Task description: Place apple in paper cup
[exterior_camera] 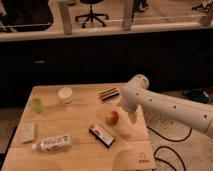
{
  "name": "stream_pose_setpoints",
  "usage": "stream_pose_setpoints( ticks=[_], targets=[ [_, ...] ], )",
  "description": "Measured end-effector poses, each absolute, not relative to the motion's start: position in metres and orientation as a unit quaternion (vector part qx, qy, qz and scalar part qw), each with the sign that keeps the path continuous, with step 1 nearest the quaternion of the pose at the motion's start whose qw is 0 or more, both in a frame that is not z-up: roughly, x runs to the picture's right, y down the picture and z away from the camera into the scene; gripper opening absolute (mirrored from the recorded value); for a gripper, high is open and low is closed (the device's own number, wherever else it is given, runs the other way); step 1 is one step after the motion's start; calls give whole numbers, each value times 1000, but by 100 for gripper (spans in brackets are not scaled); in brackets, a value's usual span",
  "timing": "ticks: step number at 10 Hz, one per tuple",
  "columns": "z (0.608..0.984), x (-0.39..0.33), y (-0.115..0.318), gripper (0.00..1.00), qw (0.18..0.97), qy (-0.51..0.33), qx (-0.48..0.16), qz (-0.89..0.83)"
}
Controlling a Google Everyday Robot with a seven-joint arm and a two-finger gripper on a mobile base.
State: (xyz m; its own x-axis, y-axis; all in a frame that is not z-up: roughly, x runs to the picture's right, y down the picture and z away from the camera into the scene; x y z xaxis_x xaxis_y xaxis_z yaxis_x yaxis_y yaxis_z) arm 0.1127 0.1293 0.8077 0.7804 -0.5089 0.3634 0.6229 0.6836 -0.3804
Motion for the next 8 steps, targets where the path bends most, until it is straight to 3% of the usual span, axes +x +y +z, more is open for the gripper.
stream_pose_setpoints(
  ticks=[8],
  targets=[
    [827,96,140,80,886,-149,-251,-361]
  ],
)
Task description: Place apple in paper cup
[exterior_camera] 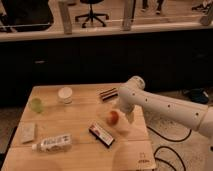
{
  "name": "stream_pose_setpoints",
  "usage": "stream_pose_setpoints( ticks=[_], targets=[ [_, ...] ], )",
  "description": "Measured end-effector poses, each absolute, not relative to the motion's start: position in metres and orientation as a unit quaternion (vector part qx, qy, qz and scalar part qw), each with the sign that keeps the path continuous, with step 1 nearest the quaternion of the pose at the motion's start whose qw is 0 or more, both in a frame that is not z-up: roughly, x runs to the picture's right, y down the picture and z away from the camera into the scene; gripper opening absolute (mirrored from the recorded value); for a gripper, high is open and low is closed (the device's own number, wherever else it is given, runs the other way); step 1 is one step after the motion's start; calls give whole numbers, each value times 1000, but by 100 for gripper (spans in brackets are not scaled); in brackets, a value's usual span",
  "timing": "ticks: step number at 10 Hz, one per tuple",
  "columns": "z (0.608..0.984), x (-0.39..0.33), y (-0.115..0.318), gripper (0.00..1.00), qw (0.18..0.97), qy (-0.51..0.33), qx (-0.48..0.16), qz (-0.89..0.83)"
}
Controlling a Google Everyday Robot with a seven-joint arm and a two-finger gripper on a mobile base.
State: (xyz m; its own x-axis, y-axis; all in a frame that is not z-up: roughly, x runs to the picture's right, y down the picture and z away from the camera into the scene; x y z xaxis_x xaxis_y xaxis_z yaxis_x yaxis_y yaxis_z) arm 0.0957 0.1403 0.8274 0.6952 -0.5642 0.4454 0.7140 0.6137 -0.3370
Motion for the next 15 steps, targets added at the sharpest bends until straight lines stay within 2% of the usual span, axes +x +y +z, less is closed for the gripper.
stream_pose_setpoints(
  ticks=[8,10,13,15],
  targets=[
    [842,83,150,80,865,-174,-255,-395],
    [846,79,152,75,861,-179,-257,-401],
    [849,74,155,74,855,-188,-258,-409],
    [850,71,156,67,854,-192,-258,-410]
  ],
)
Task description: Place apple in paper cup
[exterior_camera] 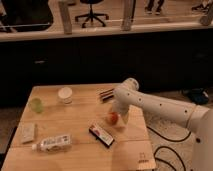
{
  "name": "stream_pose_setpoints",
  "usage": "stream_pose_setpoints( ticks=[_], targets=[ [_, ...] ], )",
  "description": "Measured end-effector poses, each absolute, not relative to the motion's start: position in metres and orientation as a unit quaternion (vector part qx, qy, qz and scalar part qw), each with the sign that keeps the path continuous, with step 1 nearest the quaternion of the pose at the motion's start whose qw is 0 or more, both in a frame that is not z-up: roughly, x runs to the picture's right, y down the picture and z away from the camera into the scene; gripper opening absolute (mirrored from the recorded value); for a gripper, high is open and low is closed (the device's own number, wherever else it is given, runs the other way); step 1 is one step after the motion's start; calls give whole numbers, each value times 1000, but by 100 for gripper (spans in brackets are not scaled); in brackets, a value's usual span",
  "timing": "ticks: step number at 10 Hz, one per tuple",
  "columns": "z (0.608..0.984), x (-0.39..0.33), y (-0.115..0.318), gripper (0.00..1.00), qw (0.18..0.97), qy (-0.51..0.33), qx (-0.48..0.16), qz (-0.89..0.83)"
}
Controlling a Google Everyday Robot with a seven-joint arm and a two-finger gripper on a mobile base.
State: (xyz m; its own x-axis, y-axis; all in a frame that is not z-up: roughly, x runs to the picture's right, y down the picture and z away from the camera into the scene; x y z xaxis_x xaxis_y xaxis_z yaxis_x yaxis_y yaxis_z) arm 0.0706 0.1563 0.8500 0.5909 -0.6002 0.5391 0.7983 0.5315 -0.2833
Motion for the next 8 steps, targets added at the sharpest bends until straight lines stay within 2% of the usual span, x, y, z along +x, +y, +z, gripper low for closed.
stream_pose_setpoints(
  ticks=[2,6,8],
  targets=[
    [851,68,157,65,853,-196,-258,-409],
    [849,68,154,33,850,-199,-259,-415],
    [849,70,151,26,850,-197,-257,-415]
  ],
)
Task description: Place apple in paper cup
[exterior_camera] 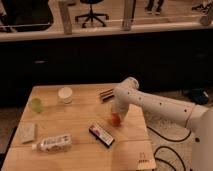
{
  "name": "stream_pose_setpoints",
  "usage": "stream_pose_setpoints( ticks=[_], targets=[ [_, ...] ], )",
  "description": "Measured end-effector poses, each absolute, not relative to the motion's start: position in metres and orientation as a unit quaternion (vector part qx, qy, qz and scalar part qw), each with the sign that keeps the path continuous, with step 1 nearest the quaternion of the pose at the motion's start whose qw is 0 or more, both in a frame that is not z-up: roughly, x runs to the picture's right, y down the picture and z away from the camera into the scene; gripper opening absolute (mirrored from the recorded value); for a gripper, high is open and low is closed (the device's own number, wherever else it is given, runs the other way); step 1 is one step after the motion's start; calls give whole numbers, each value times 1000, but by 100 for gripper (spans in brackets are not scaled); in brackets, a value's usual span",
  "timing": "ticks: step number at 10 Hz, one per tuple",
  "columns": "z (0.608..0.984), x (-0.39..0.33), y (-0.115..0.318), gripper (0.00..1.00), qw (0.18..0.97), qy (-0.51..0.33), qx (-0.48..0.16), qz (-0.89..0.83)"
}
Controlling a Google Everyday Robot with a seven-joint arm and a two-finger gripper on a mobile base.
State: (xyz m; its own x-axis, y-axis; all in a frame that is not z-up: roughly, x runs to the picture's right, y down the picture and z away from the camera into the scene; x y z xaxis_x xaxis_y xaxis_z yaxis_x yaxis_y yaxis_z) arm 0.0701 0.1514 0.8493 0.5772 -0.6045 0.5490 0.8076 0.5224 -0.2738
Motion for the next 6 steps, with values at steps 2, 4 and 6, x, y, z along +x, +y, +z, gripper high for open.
stream_pose_setpoints(
  ticks=[2,4,6],
  targets=[
    [839,63,133,9,850,-192,-252,-421],
    [835,62,125,7,850,-187,-252,-423],
    [831,50,112,4,849,-184,-247,-430]
  ],
)
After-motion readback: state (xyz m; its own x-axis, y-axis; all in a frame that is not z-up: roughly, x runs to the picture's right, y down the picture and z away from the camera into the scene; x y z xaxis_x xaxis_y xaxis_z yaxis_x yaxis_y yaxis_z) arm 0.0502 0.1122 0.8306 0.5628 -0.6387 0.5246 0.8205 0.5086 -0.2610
